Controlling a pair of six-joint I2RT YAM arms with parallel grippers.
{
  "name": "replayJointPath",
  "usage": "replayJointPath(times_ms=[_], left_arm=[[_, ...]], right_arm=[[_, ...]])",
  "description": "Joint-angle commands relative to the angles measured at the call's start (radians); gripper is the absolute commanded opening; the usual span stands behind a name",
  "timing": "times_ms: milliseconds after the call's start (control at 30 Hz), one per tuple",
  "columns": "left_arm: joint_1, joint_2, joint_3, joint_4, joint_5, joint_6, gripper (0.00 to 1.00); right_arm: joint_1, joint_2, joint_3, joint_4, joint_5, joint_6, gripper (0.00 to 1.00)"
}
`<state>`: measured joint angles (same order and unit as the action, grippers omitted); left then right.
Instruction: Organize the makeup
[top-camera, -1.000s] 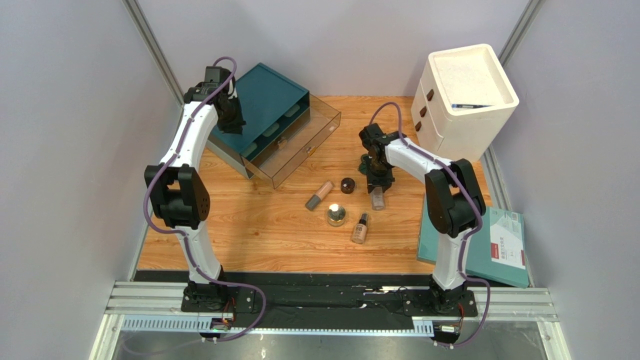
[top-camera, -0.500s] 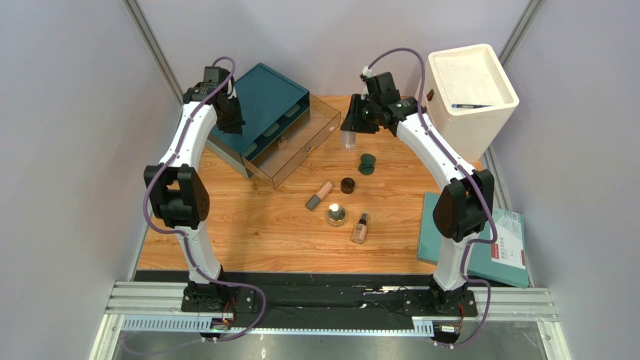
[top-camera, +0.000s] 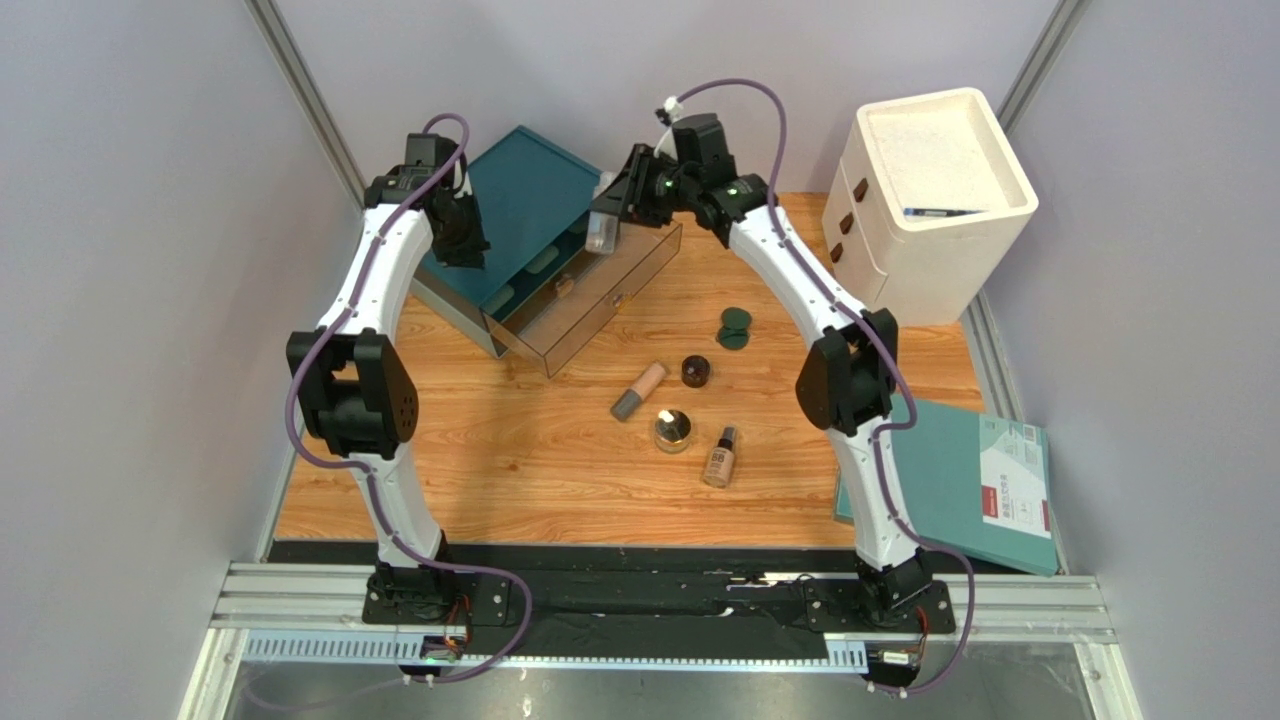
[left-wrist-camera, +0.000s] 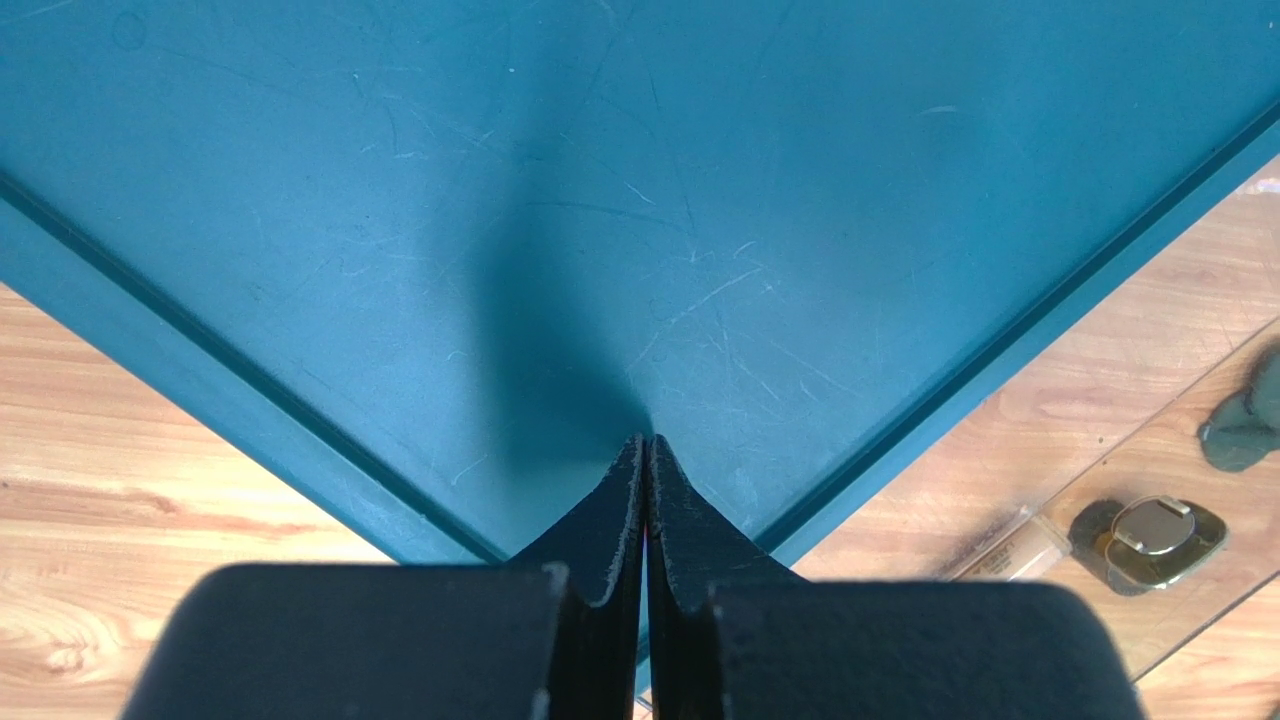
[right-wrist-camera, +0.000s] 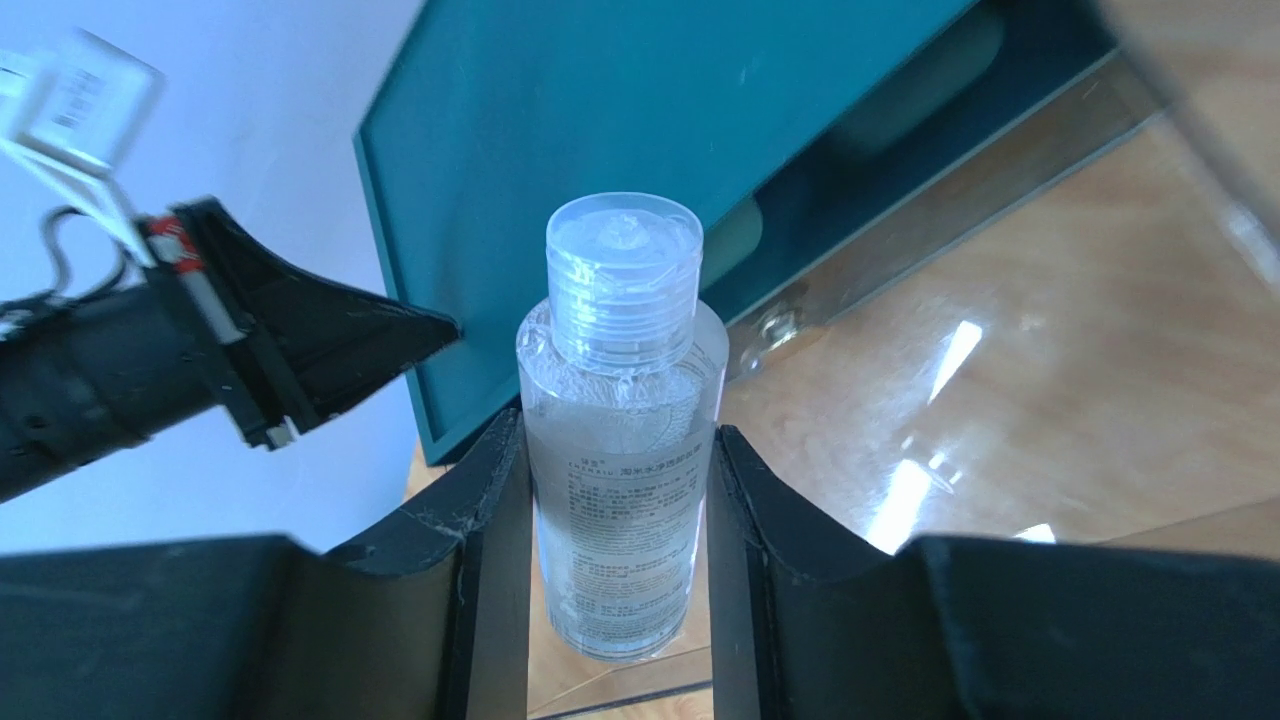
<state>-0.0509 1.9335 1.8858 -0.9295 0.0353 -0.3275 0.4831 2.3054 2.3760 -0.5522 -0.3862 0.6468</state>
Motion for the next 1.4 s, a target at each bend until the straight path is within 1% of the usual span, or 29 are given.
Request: replayJointPath(times_ms=[0, 67, 100, 133, 200, 233, 300, 400, 500, 533, 567, 600, 633, 667, 700, 733, 767, 867, 900, 967, 1000, 1067, 1100, 1167, 1367], left_arm=[[0.0, 0.036, -0.054, -0.086, 0.009, 0.013, 0.0], [0.0, 0.036, -0.051, -0.086, 0.009, 0.015, 0.0], [0.0, 0.038, -0.051, -0.086, 0.015, 0.016, 0.0], [0.0, 0.036, -0.053, -0.083, 0.031, 0.022, 0.0], [0.0, 0.035, -0.047, -0.078, 0.057, 0.033, 0.0], [0.0, 0.029, -0.047, -0.072, 0.061, 0.031, 0.0], [0.0, 0.027, -0.044, -0.065, 0.072, 0.034, 0.0], [0.0, 0.032, -0.034, -0.071, 0.075, 0.039, 0.0], [0.0, 0.033, -0.033, -0.072, 0.074, 0.042, 0.0], [0.0, 0.035, -0.033, -0.074, 0.072, 0.042, 0.0], [0.0, 0.035, -0.033, -0.074, 0.072, 0.042, 0.0], [0.0, 0.033, -0.036, -0.074, 0.072, 0.042, 0.0], [0.0, 0.035, -0.039, -0.072, 0.074, 0.042, 0.0], [0.0, 0.038, -0.037, -0.071, 0.075, 0.042, 0.0], [0.0, 0.038, -0.036, -0.072, 0.077, 0.042, 0.0], [0.0, 0.038, -0.036, -0.072, 0.075, 0.042, 0.0], [0.0, 0.039, -0.034, -0.071, 0.077, 0.042, 0.0], [0.0, 0.039, -0.031, -0.074, 0.075, 0.045, 0.0], [0.0, 0.038, -0.031, -0.075, 0.077, 0.047, 0.0], [0.0, 0.038, -0.034, -0.075, 0.08, 0.048, 0.0], [0.0, 0.039, -0.034, -0.075, 0.08, 0.05, 0.0], [0.0, 0.041, -0.039, -0.077, 0.084, 0.051, 0.0], [0.0, 0.041, -0.039, -0.077, 0.089, 0.053, 0.0], [0.0, 0.041, -0.04, -0.078, 0.09, 0.054, 0.0], [-0.003, 0.019, -0.065, -0.075, 0.097, 0.054, 0.0]], right_arm=[[0.032, 0.034, 0.02, 0.047, -0.065, 0.099, 0.03], [0.037, 0.031, -0.009, 0.046, -0.065, 0.1, 0.09], [0.041, 0.031, -0.017, 0.038, -0.063, 0.093, 0.17], [0.048, 0.032, -0.002, 0.017, -0.05, 0.083, 0.47], [0.054, 0.031, 0.017, -0.04, -0.013, 0.044, 0.64], [0.058, 0.026, 0.015, -0.041, -0.005, 0.036, 0.76], [0.058, 0.008, 0.006, -0.029, 0.015, 0.03, 0.84], [0.055, -0.011, 0.014, -0.031, 0.036, 0.01, 0.86], [0.048, -0.076, -0.014, -0.064, 0.069, -0.045, 0.86], [0.048, -0.134, -0.033, -0.098, 0.084, -0.071, 0.86], [0.046, -0.167, -0.094, -0.116, 0.111, -0.096, 0.86], [0.043, -0.197, -0.131, -0.135, 0.124, -0.154, 0.86], [0.04, -0.266, -0.17, -0.184, 0.141, -0.177, 0.86], [0.04, -0.293, -0.249, -0.218, 0.176, -0.193, 0.85], [0.031, -0.323, -0.285, -0.253, 0.191, -0.212, 0.85], [0.026, -0.366, -0.323, -0.334, 0.208, -0.213, 0.85], [0.02, -0.388, -0.39, -0.369, 0.225, -0.211, 0.85], [-0.003, -0.452, -0.497, -0.494, 0.224, -0.177, 0.84], [-0.005, -0.46, -0.555, -0.549, 0.224, -0.165, 0.84], [-0.005, -0.457, -0.586, -0.615, 0.198, -0.162, 0.84], [-0.006, -0.449, -0.609, -0.674, 0.184, -0.157, 0.84], [-0.006, -0.433, -0.649, -0.71, 0.139, -0.157, 0.85], [-0.006, -0.429, -0.696, -0.725, 0.126, -0.156, 0.85], [-0.006, -0.423, -0.734, -0.739, 0.113, -0.153, 0.85], [-0.009, -0.434, -0.908, -0.689, 0.052, -0.131, 0.85]])
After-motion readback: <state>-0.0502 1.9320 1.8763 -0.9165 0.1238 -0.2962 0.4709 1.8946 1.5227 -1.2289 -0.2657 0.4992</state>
